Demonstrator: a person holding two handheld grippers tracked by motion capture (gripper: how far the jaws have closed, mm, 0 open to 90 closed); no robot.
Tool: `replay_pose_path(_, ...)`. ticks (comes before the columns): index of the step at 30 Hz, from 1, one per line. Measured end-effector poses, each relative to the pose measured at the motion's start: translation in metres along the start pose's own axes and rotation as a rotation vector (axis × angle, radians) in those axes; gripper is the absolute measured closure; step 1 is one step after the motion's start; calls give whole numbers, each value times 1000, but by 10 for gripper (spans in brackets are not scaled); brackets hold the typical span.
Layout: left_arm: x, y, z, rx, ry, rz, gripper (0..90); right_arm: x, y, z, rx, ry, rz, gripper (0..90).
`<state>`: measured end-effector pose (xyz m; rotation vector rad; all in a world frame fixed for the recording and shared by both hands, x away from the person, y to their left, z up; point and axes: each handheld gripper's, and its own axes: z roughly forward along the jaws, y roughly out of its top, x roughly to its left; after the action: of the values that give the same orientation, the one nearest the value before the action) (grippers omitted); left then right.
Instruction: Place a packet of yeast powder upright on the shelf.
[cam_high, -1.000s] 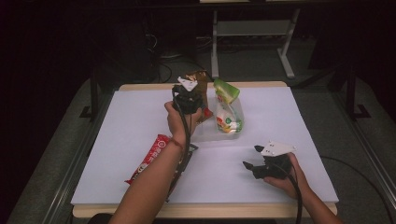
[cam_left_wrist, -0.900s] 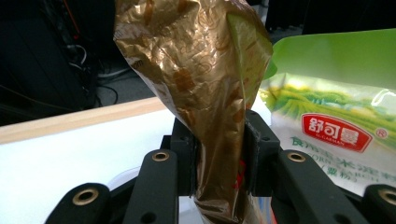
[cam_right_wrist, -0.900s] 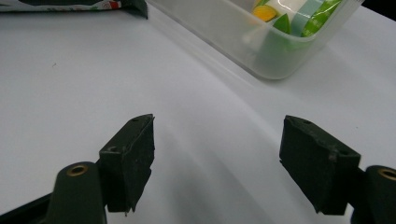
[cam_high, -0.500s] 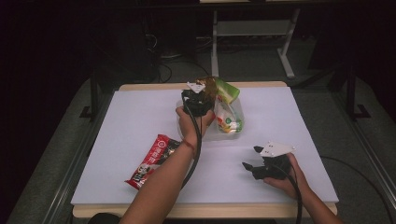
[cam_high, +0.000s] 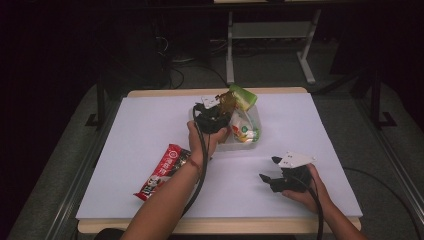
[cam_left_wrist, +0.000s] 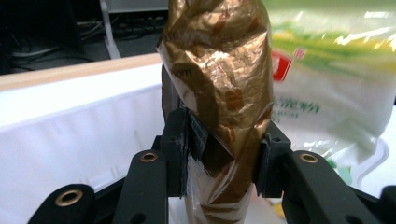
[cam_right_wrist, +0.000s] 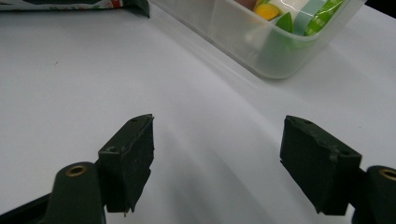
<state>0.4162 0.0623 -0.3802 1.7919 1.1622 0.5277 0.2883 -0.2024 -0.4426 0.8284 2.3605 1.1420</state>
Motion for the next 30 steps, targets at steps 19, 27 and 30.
replay_pose_path(19, 11, -7, -14, 15, -75, 72, 605, 0, 0, 1, 8, 2, -4, 252)
replay_pose_path(27, 14, -4, -23, 5, -104, 100, 605, 0, 0, 1, 9, 4, -1, 254)
replay_pose_path(30, 14, -3, -28, -1, -110, 103, 606, -1, 0, 1, 10, 2, -4, 254)
